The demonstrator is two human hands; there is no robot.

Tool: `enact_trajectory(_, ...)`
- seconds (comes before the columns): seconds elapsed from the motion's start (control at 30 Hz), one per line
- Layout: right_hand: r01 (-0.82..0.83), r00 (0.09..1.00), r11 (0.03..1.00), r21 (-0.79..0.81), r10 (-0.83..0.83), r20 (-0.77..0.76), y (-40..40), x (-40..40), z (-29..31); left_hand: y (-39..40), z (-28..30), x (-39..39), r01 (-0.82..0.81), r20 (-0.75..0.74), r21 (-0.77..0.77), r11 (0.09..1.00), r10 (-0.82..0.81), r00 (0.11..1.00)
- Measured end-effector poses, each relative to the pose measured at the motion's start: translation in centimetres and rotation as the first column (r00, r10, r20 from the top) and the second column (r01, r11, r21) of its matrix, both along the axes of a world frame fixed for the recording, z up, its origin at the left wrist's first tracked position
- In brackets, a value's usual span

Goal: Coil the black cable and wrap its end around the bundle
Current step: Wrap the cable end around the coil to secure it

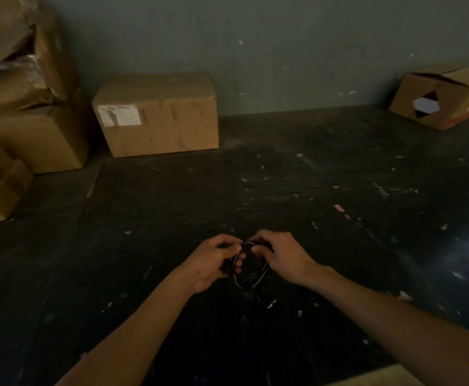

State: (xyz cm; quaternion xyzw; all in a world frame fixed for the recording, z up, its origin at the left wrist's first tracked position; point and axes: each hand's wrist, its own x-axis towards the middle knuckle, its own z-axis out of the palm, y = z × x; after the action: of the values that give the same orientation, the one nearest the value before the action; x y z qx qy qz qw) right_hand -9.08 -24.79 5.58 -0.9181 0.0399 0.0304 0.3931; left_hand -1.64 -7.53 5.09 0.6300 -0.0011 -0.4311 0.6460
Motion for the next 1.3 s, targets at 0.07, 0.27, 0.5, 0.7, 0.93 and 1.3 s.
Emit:
enact_trajectory(0.07,0.023,1.000,0.999,0.028,-0.023,-0.016,0.0,-0.1,-0.6,-0.1,-0.5,-0.3,-0.019,-0.019,-0.014,1.000,0.019,1.000)
enact_trajectory(0.27,0.134,0.988,0.960,0.245,-0.110,-0.107,-0.2,-0.6,-2.1,0.3,-2.2,-0.5,-0.123,0.037,0.008,0.992,0.123,0.992)
enact_trajectory(0.5,0.112,0.896,0.994,-0.016,-0.107,-0.430,-0.9,-1.3,-5.7,2.3,-3.4,-0.4,-0.227,0.082,0.108,0.968,0.219,0.972)
enact_trajectory(0.7,0.020,0.837,0.973,-0.231,-0.142,-0.528,0.6,-1.3,-6.7,2.9,-3.4,-0.4,-0.235,0.063,0.131,0.963,0.228,0.972)
enact_trajectory(0.93,0.039,0.949,0.987,-0.154,-0.085,-0.304,0.4,1.0,-2.6,3.2,-2.2,-0.3,-0.243,0.063,0.125,0.962,0.237,0.969)
enact_trajectory(1.3,-0.072,0.946,0.987,-0.142,0.112,0.304,2.4,2.4,2.1,1.0,1.3,0.5,-0.350,-0.046,-0.078,0.933,0.347,0.937)
